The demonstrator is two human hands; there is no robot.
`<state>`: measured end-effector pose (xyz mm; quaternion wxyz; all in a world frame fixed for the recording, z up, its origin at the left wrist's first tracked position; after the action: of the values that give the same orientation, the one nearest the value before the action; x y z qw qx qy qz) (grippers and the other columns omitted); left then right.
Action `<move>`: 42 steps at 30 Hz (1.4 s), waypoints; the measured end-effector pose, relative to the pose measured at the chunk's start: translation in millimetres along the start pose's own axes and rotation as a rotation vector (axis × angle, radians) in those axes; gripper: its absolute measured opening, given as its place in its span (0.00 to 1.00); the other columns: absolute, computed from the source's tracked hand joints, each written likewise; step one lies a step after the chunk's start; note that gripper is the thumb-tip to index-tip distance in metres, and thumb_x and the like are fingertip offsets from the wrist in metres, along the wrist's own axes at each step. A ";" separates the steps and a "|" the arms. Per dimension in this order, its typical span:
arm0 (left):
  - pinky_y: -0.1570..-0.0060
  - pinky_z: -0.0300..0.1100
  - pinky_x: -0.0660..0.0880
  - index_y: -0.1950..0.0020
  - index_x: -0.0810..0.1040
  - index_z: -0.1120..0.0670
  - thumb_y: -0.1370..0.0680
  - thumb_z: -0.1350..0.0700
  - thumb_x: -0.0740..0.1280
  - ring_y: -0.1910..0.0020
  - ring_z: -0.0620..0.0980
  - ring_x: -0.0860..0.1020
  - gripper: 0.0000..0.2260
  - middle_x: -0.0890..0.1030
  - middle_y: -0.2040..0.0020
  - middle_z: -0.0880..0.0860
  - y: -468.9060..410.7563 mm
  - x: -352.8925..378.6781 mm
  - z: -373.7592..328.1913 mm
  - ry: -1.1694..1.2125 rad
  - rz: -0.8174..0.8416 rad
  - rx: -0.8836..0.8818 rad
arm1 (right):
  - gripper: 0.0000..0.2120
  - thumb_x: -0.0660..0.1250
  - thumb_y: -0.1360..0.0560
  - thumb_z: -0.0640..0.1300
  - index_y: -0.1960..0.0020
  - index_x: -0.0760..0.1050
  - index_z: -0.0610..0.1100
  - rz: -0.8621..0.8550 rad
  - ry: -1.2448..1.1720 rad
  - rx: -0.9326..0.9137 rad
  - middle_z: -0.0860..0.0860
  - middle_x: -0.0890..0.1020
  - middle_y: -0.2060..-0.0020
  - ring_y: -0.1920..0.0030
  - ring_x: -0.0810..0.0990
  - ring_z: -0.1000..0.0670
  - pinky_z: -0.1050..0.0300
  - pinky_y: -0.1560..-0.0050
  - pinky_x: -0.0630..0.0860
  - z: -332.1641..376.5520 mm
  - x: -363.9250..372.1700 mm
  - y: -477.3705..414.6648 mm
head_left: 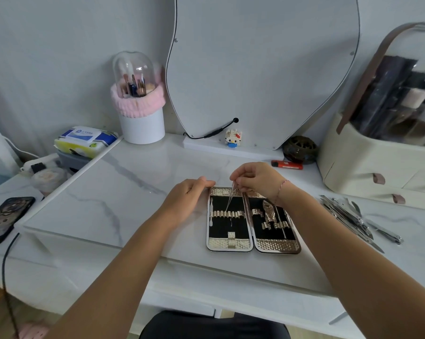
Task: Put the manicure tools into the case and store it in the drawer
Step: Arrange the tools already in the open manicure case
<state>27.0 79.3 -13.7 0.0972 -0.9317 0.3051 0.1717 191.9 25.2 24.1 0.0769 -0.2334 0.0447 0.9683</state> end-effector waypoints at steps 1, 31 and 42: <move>0.31 0.49 0.65 0.55 0.79 0.32 0.29 0.33 0.50 0.37 0.43 0.74 0.18 0.80 0.40 0.44 -0.3 0.0 0.0 0.002 0.000 0.000 | 0.08 0.62 0.25 0.32 0.52 0.79 0.39 0.001 0.004 0.005 0.44 0.83 0.59 0.60 0.80 0.50 0.61 0.54 0.80 0.0 0.0 0.3; 0.32 0.45 0.65 0.42 0.80 0.44 0.22 0.42 0.50 0.37 0.42 0.73 0.21 0.79 0.39 0.44 2.3 -1.0 -3.3 -0.064 -0.006 -0.006 | 0.04 0.71 0.29 0.40 0.55 0.83 0.44 -0.088 0.200 0.038 0.48 0.85 0.60 0.60 0.82 0.53 0.66 0.59 0.76 0.5 -10.6 -9.9; 0.35 0.40 0.65 0.41 0.80 0.47 0.18 0.49 0.51 0.37 0.41 0.73 0.18 0.79 0.39 0.44 3.1 -1.9 -7.6 -0.095 -0.023 0.009 | 0.07 0.73 0.32 0.36 0.54 0.81 0.41 0.057 0.106 0.008 0.42 0.85 0.55 0.56 0.83 0.48 0.57 0.48 0.80 5.4 -4.1 -18.9</move>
<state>25.7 75.8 -6.2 0.1177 -0.9255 0.2901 0.2130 196.3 43.9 29.8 0.0478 -0.2828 0.0595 0.9562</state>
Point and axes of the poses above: each hand's wrist, its own y-axis away from the middle knuckle, its own x-axis out of the palm, z = x × y, the point moved 8 cm from there along -y, towards the middle knuckle
